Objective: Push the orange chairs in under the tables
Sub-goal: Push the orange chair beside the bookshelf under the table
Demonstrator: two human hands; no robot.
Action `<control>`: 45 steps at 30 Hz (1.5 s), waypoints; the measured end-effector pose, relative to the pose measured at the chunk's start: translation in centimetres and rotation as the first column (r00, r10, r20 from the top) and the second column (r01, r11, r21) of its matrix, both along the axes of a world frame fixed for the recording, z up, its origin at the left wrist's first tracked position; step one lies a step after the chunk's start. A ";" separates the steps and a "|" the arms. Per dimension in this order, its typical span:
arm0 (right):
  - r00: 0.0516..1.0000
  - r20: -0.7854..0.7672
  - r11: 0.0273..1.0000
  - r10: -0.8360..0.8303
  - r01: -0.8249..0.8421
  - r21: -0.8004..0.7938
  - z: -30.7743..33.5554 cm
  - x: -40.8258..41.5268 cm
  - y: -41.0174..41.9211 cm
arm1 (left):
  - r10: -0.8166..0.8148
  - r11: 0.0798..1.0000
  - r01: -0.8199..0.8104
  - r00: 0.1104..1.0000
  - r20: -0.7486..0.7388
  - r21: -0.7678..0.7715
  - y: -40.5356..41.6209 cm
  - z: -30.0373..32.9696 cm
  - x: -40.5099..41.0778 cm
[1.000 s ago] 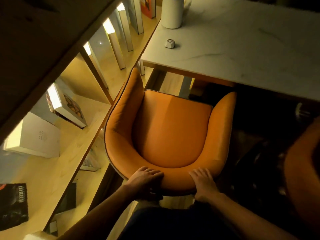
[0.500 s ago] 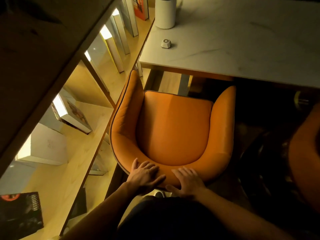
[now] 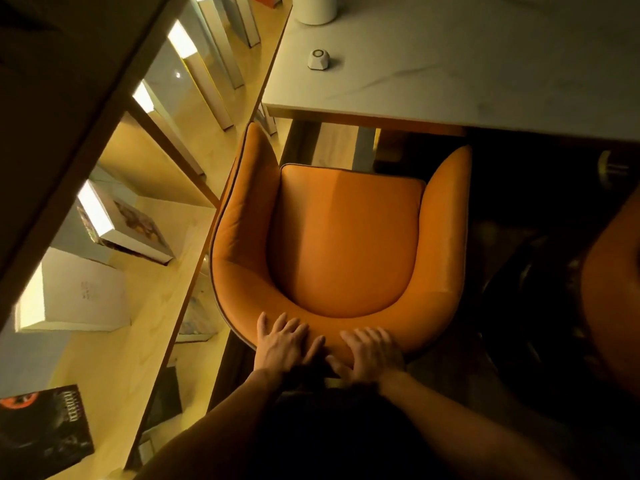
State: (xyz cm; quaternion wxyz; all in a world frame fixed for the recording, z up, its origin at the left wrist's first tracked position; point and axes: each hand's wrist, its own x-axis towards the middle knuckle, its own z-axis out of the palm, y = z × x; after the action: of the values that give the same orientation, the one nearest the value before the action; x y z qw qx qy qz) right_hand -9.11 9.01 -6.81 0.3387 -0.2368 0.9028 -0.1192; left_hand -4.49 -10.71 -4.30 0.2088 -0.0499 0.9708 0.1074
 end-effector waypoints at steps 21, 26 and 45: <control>0.985 -0.174 0.998 -0.002 -0.007 -0.055 -0.9 -1.0 -0.2 | -0.077 0.982 0.095 0.990 -0.117 0.160 -2.6 -1.4 -1.5; 0.984 -0.176 0.997 0.019 -0.031 -0.064 -0.8 -2.1 -0.1 | -0.087 0.980 0.100 0.993 -0.081 0.173 -2.8 -1.1 -2.6; 0.944 -0.314 0.984 -0.100 0.048 -0.170 -0.8 -9.3 -2.4 | -0.068 0.993 0.083 0.983 -0.168 0.087 -4.8 -1.7 -10.3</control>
State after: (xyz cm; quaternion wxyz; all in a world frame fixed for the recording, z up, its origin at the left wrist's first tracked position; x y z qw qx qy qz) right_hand -18.38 6.64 -7.57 0.1624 -0.2453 0.9416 -0.1640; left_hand -14.80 -15.48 -6.02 0.1338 0.0058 0.9798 0.1485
